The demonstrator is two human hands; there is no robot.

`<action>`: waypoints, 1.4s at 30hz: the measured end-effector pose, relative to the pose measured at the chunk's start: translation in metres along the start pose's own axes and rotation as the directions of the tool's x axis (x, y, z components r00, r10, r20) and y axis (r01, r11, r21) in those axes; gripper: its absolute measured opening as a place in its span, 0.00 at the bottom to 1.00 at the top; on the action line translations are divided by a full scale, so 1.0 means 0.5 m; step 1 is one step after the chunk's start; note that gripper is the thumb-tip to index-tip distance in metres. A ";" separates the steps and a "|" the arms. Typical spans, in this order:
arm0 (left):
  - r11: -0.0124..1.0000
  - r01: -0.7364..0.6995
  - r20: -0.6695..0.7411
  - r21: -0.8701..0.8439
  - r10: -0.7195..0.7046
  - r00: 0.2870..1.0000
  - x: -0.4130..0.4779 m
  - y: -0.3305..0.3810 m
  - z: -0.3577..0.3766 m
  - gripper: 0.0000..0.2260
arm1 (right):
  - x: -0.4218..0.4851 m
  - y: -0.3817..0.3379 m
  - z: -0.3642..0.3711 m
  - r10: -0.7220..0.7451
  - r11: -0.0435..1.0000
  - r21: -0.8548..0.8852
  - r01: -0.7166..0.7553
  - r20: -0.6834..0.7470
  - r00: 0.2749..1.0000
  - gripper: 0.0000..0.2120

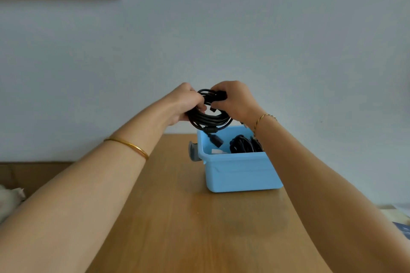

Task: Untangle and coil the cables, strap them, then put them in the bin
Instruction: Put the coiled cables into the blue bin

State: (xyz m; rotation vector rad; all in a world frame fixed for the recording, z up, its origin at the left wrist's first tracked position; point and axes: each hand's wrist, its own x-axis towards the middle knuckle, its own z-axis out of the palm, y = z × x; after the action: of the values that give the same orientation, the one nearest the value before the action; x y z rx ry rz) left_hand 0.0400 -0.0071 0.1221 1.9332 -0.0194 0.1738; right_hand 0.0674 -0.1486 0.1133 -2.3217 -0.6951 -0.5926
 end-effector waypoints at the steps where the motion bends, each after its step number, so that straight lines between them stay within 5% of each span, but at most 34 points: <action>1: 0.999 0.017 0.031 -0.048 -0.016 0.999 -0.008 0.003 -0.008 0.08 | -0.005 -0.009 0.000 -0.009 1.000 -0.004 0.009 0.005 1.000 0.09; 5: 0.988 0.043 0.132 -0.148 -0.023 0.991 -0.037 -0.005 -0.011 0.05 | -0.029 -0.029 0.009 -0.022 1.000 -0.020 0.022 0.013 1.000 0.08; 11: 0.992 -0.123 -0.117 -0.034 0.118 0.986 -0.041 -0.051 0.004 0.09 | -0.056 -0.038 0.043 0.000 0.995 0.097 0.009 -0.095 0.995 0.16; 16: 0.971 -0.235 -0.137 -0.030 0.229 0.964 -0.052 -0.046 0.004 0.06 | -0.065 -0.035 0.048 0.120 0.924 0.381 -0.038 -0.193 0.974 0.18; 22: 0.943 -0.327 -0.117 0.069 0.333 0.936 -0.049 -0.040 0.000 0.06 | -0.067 -0.035 0.050 0.180 0.875 0.483 -0.040 -0.247 0.952 0.16; 29: 0.898 -0.418 0.015 0.138 0.420 0.907 -0.033 -0.053 -0.017 0.07 | -0.061 -0.018 0.031 0.235 0.736 0.668 -0.106 -0.106 0.966 0.11; 42: 0.881 -0.417 0.036 0.224 0.420 0.907 -0.037 -0.046 -0.011 0.06 | -0.064 -0.014 0.030 0.315 0.353 0.906 -0.234 0.120 0.941 0.10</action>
State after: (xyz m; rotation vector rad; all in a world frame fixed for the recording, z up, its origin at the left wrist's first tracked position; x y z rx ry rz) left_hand 0.0232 0.0050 0.1005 2.1351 -0.4303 0.4968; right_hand 0.0424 -0.1441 0.0877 -1.2670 -0.3881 -0.0459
